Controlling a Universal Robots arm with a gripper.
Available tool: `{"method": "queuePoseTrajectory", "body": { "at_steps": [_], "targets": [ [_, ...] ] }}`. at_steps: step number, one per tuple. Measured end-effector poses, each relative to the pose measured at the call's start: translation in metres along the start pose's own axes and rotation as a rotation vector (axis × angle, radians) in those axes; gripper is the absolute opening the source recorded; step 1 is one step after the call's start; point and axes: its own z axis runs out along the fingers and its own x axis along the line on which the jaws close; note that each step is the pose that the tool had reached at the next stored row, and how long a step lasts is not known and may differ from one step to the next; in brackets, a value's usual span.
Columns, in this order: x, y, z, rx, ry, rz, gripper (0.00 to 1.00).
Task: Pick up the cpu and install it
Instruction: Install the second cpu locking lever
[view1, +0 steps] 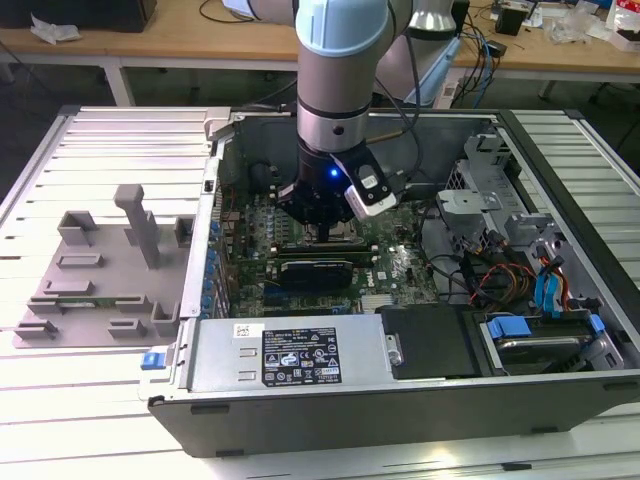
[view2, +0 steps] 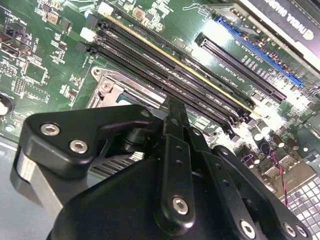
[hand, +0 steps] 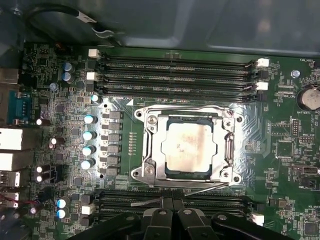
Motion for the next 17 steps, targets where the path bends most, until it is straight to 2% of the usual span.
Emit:
{"method": "queuePoseTrajectory", "body": {
  "at_steps": [5, 17],
  "targets": [
    [0.0030, -0.0001, 0.0015, -0.0113, -0.0021, -0.009, 0.11],
    [0.0032, -0.0002, 0.0016, -0.0115, -0.0018, -0.015, 0.11]
  ]
}}
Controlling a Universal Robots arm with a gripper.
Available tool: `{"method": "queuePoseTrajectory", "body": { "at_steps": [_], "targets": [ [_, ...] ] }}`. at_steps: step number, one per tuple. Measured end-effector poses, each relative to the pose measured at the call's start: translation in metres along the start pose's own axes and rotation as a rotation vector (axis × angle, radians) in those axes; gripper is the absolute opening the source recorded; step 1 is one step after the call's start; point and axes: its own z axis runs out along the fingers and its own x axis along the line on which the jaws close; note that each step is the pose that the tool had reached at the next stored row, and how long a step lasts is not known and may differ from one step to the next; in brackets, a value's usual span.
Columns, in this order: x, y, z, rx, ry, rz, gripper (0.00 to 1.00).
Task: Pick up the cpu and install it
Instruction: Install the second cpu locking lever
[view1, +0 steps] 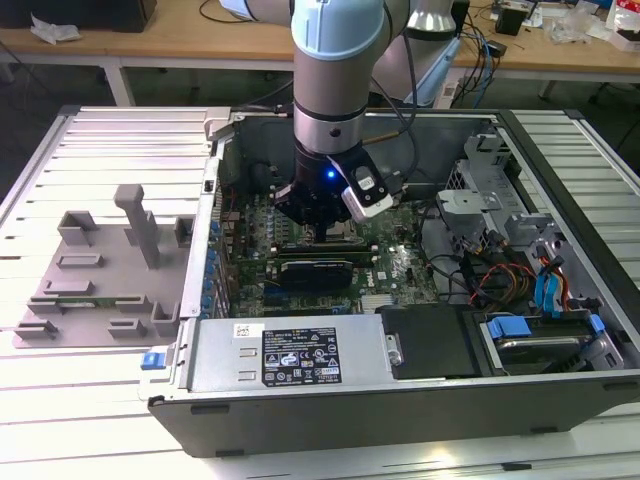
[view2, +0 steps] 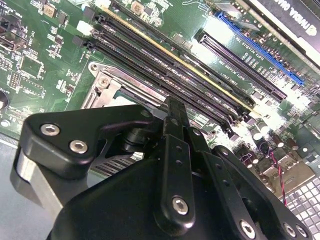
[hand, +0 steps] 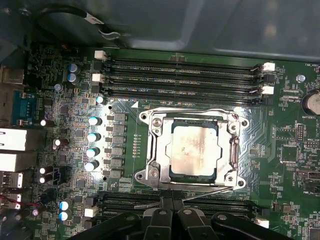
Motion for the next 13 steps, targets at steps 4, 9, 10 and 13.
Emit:
{"method": "queuePoseTrajectory", "body": {
  "at_steps": [4, 9, 10, 13],
  "targets": [
    [0.0000, 0.0000, 0.0000, 0.0000, 0.0000, 0.000, 0.11],
    [0.0007, 0.0001, 0.0001, -0.0002, 0.0000, -0.001, 0.11],
    [0.0016, 0.0001, 0.0001, -0.0011, -0.0001, -0.002, 0.11],
    [0.0070, -0.0005, 0.0001, -0.0033, 0.0007, -0.033, 0.11]
  ]
}}
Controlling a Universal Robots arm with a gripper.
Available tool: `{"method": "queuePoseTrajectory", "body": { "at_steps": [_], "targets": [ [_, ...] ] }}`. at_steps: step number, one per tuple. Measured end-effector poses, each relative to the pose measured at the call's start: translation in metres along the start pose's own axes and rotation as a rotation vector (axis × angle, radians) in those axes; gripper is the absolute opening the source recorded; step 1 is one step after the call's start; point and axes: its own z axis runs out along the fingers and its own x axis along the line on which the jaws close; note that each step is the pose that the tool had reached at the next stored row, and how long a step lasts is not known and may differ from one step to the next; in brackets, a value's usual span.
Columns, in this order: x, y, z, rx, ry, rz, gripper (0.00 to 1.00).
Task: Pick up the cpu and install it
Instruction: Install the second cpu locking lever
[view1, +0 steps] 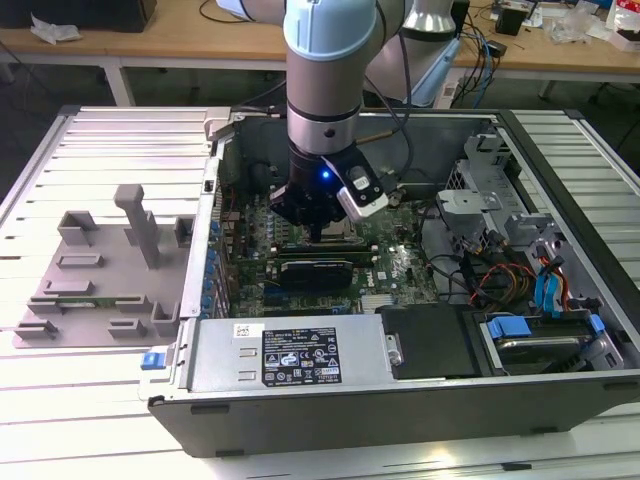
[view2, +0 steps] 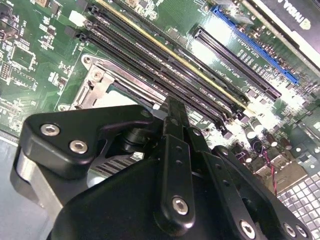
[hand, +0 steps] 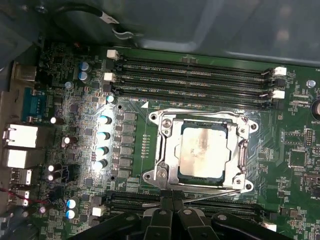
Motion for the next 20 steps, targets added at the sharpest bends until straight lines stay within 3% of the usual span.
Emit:
{"method": "queuePoseTrajectory", "body": {
  "at_steps": [8, 10, 12, 13, 18, 20],
  "targets": [
    [0.0004, -0.0045, -0.0001, -0.0037, 0.0004, -0.019, 0.11],
    [0.0004, -0.0046, -0.0002, -0.0045, 0.0019, -0.054, 0.11],
    [0.0014, -0.0047, -0.0001, -0.0055, 0.0045, -0.120, 0.11],
    [0.0037, -0.0046, -0.0002, -0.0058, 0.0047, -0.125, 0.11],
    [0.0134, -0.0040, 0.0080, -0.0268, -0.0025, -0.133, 0.11],
    [0.0136, -0.0041, 0.0113, -0.0351, -0.0042, -0.126, 0.11]
  ]
}}
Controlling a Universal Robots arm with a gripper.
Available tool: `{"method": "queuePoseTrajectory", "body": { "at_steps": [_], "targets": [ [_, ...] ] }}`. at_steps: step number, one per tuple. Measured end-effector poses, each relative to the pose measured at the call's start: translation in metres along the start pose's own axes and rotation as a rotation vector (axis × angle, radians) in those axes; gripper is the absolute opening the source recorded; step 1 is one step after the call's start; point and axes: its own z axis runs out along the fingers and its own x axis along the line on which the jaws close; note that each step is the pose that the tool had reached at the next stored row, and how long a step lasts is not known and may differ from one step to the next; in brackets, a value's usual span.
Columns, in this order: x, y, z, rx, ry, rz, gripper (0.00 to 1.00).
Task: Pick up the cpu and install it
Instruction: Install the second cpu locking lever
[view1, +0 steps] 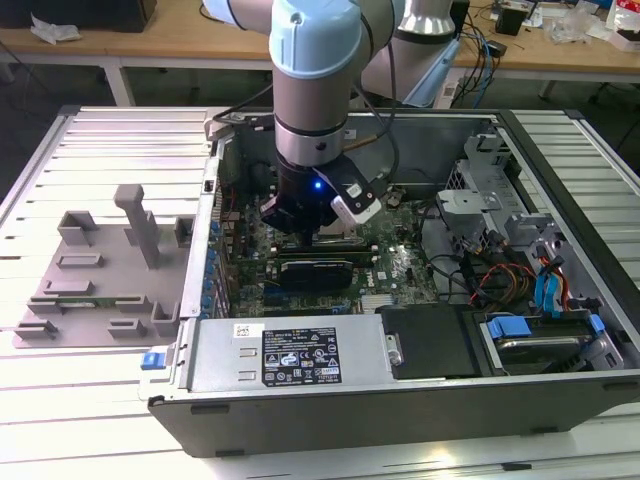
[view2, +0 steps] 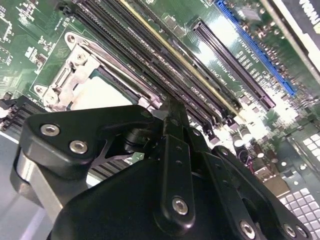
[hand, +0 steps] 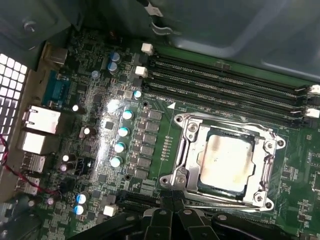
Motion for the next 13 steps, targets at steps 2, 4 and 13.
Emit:
{"method": "queuePoseTrajectory", "body": {
  "at_steps": [2, 4, 13],
  "targets": [
    [0.0000, 0.0000, 0.0006, -0.0130, -0.0043, 0.015, 0.11],
    [0.0004, 0.0001, 0.0007, -0.0159, -0.0051, 0.017, 0.11],
    [0.0061, 0.0009, 0.0055, -0.0463, -0.0168, 0.055, 0.11]
  ]
}}
